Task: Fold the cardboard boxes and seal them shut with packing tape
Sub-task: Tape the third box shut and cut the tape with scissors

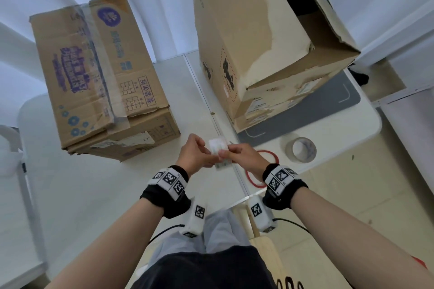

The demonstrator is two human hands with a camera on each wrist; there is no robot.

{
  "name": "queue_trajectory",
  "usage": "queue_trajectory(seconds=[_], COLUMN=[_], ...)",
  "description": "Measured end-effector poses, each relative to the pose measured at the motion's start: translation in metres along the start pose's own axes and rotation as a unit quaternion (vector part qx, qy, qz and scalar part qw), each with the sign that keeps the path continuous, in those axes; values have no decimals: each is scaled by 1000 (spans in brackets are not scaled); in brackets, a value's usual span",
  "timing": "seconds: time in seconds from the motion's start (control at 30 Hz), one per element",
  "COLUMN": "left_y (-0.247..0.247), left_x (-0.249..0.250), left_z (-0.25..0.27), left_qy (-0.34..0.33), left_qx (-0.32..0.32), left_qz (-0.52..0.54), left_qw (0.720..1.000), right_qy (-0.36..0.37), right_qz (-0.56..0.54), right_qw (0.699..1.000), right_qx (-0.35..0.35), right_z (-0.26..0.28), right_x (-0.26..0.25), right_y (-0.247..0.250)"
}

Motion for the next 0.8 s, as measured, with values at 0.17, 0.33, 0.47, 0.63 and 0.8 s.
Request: queue_trajectory(seconds=[0.17, 0.33, 0.47, 0.63, 0.8], left_y=[14, 20, 22, 23, 25], left_x=[13, 19, 23, 24, 22], left_z=[4, 3, 6, 8, 8], left_qy=[-115, -135, -169, -206, -204], left_qx=[22, 9, 37, 72, 88], left_qz=[-150, -216, -213, -225, -219], left_qw=[982, 967, 962, 950, 950], right_qy=[5, 11, 14, 20, 26], right_qz=[24, 34, 36, 25, 27], right_qw=[1000, 999, 999, 999, 999], right_qx=[-10, -18, -12, -21, -20], right_z=[4, 8, 7, 10, 10], right_x=[-9, -15, -16, -19, -19], right_y=[-9, -13, -12, -15, -21])
Point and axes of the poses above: each hand's wrist, its own z-axis away from the middle knuckle, its own y-axis out of the back of the hand, x = y × z, the point moved 3 cm from there along -z, towards the middle knuckle, and after that the axes turned 7 degrees about y, right-handed, at the moved point
